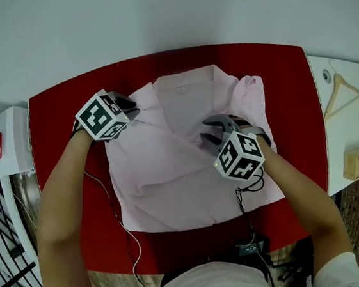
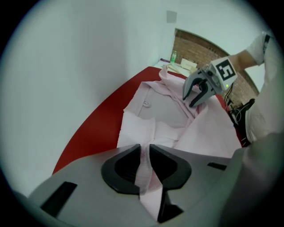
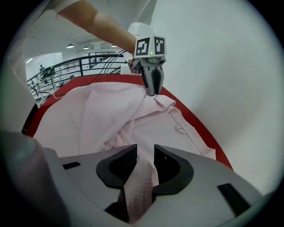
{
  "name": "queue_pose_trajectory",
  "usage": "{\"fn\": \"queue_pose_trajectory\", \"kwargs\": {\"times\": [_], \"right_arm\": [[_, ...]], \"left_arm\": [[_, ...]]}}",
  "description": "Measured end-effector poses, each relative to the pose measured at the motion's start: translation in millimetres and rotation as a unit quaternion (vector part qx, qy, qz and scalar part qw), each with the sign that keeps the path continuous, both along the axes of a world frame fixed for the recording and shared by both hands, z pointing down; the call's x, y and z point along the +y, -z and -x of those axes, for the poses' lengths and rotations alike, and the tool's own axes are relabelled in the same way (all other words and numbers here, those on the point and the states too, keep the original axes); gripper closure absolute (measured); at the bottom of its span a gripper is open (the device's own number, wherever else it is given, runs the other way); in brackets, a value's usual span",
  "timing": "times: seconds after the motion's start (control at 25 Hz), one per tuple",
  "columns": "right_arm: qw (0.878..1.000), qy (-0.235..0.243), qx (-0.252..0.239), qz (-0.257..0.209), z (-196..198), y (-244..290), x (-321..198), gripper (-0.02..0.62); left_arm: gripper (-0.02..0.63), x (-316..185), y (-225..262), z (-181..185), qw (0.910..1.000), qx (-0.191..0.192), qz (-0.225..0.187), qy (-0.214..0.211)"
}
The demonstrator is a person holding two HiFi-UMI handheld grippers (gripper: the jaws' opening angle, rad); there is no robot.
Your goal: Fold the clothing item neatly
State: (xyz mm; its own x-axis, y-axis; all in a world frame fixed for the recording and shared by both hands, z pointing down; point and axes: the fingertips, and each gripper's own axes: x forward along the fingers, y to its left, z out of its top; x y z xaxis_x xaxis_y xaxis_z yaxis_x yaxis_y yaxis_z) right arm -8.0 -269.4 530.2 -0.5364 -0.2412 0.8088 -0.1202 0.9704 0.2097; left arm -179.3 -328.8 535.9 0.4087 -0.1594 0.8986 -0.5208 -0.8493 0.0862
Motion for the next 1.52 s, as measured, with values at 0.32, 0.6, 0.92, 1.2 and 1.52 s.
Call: {"fn": "queue_pose_trajectory", "kwargs": {"times": [0.32, 0.6, 0.92, 1.2, 1.52], "right_arm": [[1.000, -0.004, 0.002, -0.001, -3, -1, -3, 0.474], [1.000, -0.024, 0.005, -0.010, -8, -1, -13, 0.474], [0.999, 0.023, -0.011, 0.020, -15, 27, 3, 0.473], [0.988, 0.057, 0.141, -0.016, -49, -9, 7, 0.563], [0.996, -0.060, 0.066, -0.012, -57, 33, -47, 0.578]], "left_arm": [[0.584, -45, 23, 41, 0.9893, 0.029, -0.058, 0.130], [0.470, -87, 41, 95, 0.9404, 0.054, -0.129, 0.310], [0.463, -15, 57, 1, 0.9825, 0.097, -0.134, 0.086], [0.463, 89, -3, -81, 0.9777, -0.010, -0.073, -0.196], [0.594, 99, 22, -53, 0.9796, -0.010, -0.120, -0.161]]}}
